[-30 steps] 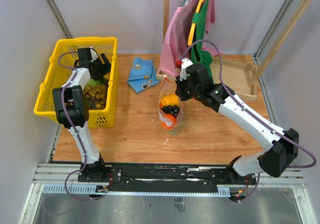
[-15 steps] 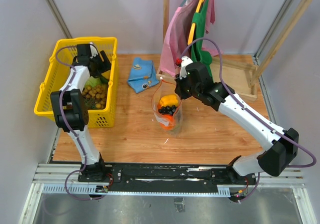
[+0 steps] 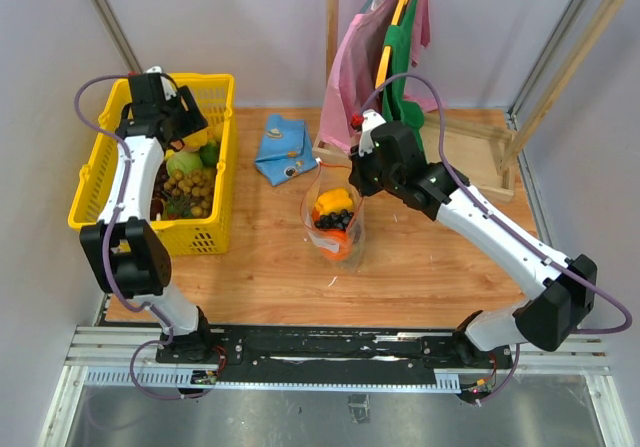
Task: Place the food in the zip-top bag and seal the zipper
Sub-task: Pick up the fake vegetable from the bin, then place the fake vegetable in the zipper food storage bag.
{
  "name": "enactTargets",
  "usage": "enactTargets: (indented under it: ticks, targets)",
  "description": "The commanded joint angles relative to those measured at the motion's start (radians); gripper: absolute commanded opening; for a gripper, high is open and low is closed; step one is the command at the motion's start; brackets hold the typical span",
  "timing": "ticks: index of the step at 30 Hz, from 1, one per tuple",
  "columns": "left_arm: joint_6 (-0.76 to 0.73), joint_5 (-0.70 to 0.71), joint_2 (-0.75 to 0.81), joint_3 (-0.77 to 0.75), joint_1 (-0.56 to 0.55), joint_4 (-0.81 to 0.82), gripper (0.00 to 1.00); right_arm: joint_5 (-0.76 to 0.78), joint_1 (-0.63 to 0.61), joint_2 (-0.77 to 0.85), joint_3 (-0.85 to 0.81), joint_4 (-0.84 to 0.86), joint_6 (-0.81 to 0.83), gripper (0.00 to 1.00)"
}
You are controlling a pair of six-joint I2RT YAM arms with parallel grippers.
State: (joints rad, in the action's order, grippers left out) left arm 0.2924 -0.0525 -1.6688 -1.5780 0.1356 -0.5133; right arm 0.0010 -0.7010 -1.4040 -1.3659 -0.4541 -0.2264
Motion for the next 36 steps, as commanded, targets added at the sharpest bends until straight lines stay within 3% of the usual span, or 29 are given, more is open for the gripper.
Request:
enactTargets:
  ticks: [1, 13, 24, 36]
  targets:
    - [-0.003, 0.016, 0.127, -0.036, -0.014, -0.057, 0.41, 0.023, 0.015, -0.005, -0.034, 0.012, 0.025, 0.01]
    - [0.028, -0.158, 0.336, -0.08, -0.131, -0.162, 0.36, 0.02, 0.007, -0.013, -0.038, 0.026, 0.015, 0.01]
    - [0.134, -0.208, 0.428, -0.013, -0.396, -0.138, 0.34, 0.015, 0.006, -0.009, -0.033, 0.032, 0.005, 0.01]
    - [0.135, -0.15, 0.497, 0.192, -0.743, 0.072, 0.31, 0.007, 0.007, -0.005, -0.02, 0.037, -0.02, 0.01]
